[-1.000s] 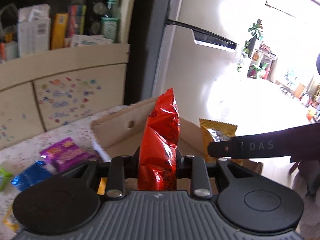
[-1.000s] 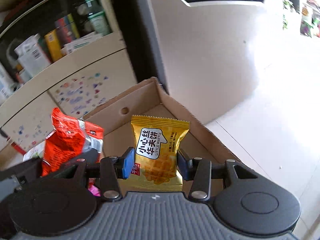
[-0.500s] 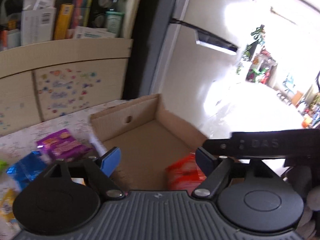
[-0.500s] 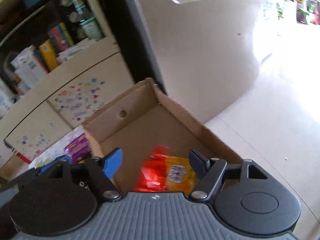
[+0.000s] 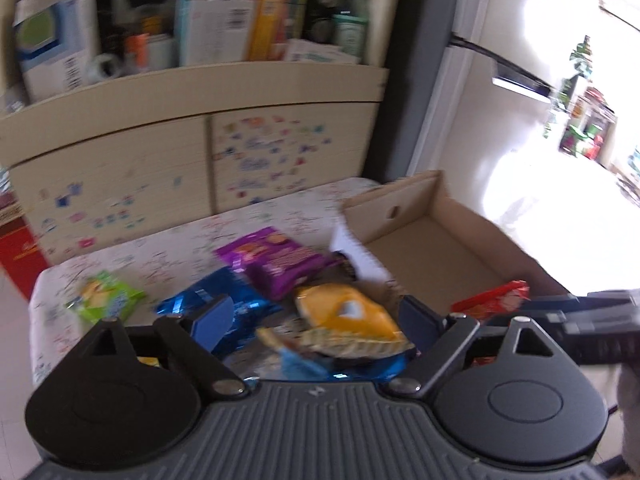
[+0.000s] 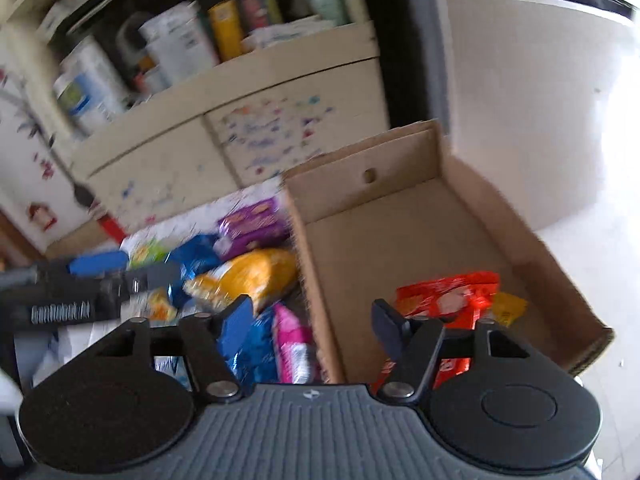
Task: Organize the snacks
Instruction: 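Carry both packets over the cardboard box and open both tools to drop them, then grasp the yellow-striped bag with the left tool while the right tool grasps the pink packet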
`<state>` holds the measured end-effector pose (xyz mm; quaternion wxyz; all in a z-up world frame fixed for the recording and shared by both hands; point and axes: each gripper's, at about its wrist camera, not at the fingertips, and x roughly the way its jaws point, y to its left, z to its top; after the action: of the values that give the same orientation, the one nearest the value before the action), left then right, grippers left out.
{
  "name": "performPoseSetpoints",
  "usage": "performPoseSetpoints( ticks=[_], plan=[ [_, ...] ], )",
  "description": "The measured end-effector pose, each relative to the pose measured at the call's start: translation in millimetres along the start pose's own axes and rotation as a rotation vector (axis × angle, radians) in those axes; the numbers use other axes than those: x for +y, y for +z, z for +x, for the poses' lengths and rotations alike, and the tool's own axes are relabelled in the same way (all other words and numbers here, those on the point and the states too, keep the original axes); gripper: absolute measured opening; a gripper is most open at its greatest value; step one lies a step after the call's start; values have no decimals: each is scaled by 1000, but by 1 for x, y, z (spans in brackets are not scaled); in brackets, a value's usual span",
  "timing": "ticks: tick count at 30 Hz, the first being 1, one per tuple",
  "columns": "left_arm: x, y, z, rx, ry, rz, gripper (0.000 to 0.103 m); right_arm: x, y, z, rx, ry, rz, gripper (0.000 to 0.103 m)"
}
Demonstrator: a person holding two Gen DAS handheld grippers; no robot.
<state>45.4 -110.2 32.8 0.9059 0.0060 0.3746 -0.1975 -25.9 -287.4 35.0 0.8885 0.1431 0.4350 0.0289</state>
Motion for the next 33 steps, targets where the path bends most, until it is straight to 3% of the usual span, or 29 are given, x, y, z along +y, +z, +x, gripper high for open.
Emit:
performPoseSetpoints(
  ticks=[10,27,29,32,33],
  plan=[
    [6,1,29,44,33,-70,90,25,-17,28,81,-26,-113,50],
    [-26,-8,76,69,32,70,90,57,-33,32,85,-67,-299,43],
    [-26,-10,79,81,39,78,90,60,-36,39,95,-107,-324,42],
    [-25,-14,85,101,31,77,87,60,-35,46,99,-142,-317,42],
    [-26,-16,86,107,26,84,82,60,-35,48,97,-152,-317,42]
  ],
)
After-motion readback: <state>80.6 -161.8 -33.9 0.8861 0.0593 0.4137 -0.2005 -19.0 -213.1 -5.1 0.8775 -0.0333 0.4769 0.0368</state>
